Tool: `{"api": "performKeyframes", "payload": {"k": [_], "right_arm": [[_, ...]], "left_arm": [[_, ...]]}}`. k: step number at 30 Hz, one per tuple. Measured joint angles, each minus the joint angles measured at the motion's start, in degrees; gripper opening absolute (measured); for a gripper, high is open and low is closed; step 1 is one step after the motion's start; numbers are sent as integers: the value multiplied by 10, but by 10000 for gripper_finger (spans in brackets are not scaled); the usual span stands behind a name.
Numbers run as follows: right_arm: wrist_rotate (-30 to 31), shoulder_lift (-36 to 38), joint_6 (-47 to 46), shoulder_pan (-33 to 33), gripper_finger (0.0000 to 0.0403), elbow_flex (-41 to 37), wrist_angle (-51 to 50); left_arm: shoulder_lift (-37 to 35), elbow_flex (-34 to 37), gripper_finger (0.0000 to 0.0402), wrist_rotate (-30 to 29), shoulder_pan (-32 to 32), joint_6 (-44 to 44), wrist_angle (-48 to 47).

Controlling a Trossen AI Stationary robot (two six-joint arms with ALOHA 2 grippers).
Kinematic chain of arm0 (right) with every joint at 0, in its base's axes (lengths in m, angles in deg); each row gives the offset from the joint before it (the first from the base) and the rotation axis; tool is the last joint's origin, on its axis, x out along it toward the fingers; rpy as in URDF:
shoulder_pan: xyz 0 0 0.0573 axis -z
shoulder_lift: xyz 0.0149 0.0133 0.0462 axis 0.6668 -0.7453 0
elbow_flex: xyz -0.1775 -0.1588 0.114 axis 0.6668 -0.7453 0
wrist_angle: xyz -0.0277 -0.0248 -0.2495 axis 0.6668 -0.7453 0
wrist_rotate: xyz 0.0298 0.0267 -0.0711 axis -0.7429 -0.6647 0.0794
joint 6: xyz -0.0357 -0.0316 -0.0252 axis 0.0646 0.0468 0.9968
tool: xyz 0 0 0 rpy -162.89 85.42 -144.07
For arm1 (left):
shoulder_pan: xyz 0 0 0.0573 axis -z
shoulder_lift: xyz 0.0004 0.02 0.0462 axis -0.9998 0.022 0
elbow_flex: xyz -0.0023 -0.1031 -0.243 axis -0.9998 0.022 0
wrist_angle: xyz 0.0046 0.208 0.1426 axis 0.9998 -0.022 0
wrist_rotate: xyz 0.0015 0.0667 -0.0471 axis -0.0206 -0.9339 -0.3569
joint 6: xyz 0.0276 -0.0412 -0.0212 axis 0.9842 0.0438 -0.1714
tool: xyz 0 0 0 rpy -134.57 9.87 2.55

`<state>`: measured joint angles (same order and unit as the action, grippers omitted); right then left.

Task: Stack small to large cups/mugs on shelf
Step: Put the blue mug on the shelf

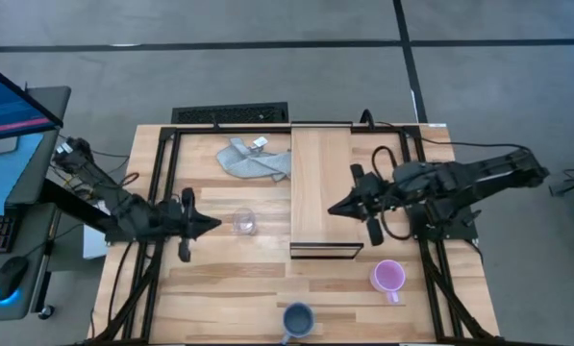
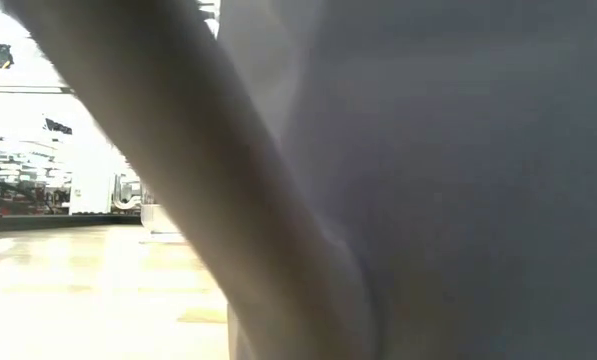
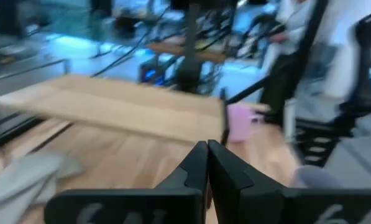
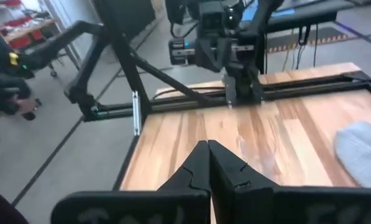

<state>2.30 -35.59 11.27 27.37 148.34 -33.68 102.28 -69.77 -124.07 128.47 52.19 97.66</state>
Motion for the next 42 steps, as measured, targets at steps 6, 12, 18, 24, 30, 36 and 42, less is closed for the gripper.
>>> {"api": "performKeyframes", "payload": {"k": [6,12,18,24,30,36,42], "right_arm": [[1,-29,-6,-23,19,0,55],[60,-45,-45,-72,11,-1,37],[90,-80,-88,-121,13,0,57],[88,-130,-123,-138,17,-1,97],[86,-168,-128,-125,33,0,187],[87,-180,-127,-103,61,0,195],[86,-175,-128,-98,100,0,197]], "left_arm": [[-73,83,0,94,-67,-11,16],[-113,134,0,150,-115,-40,22],[-129,151,0,201,-148,-50,25],[-128,152,0,224,-167,-36,23],[-128,152,0,230,-168,-25,25],[-128,152,0,235,-168,-26,23],[-128,152,0,228,-168,-30,21]]}}
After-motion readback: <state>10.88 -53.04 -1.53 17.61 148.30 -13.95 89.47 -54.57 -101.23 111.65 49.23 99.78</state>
